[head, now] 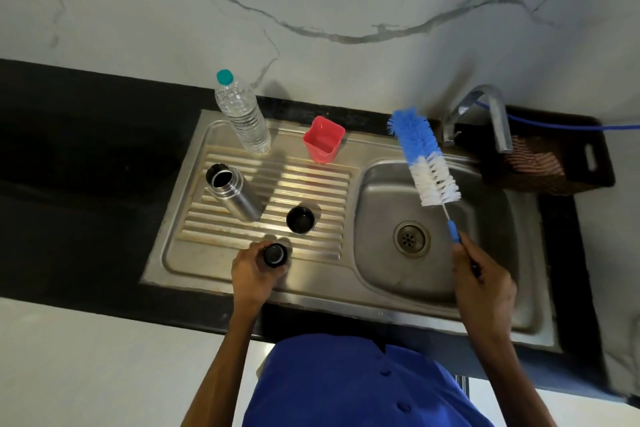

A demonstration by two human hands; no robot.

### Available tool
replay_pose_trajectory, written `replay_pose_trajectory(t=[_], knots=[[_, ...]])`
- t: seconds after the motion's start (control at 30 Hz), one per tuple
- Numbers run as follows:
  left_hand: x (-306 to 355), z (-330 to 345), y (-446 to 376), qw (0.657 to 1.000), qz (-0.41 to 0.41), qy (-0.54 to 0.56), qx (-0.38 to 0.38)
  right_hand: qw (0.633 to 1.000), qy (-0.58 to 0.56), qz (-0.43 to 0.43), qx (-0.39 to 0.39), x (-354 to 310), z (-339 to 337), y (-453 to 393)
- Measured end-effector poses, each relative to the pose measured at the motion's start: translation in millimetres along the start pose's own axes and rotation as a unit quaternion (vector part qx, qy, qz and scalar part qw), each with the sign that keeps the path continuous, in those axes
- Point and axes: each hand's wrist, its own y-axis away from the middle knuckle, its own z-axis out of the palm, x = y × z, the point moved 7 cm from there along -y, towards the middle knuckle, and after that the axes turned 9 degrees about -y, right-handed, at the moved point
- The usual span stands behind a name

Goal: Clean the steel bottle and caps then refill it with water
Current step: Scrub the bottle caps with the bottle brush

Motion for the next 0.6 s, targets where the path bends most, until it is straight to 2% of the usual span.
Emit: replay_pose_trajectory(t=[0.07,0.13,0.3,0.6], knots=[[-6,2,-2,1.0,0.003,0.013,-0.008,1.0,-0.011,0.006,0.002,5,4,2],[1,3,1,0.999,0.03,-0.02,-0.006,1.0,-0.016,0.01,0.004,11,6,4],[47,-8,7,0.993,0.073,-0.079,0.043,0.999,-0.021,0.025,-0.006,14,7,5],[106,24,-47,0.977,0.084,-0.194,-0.017,0.997,-0.034,0.03,-0.058,13,-17,0]])
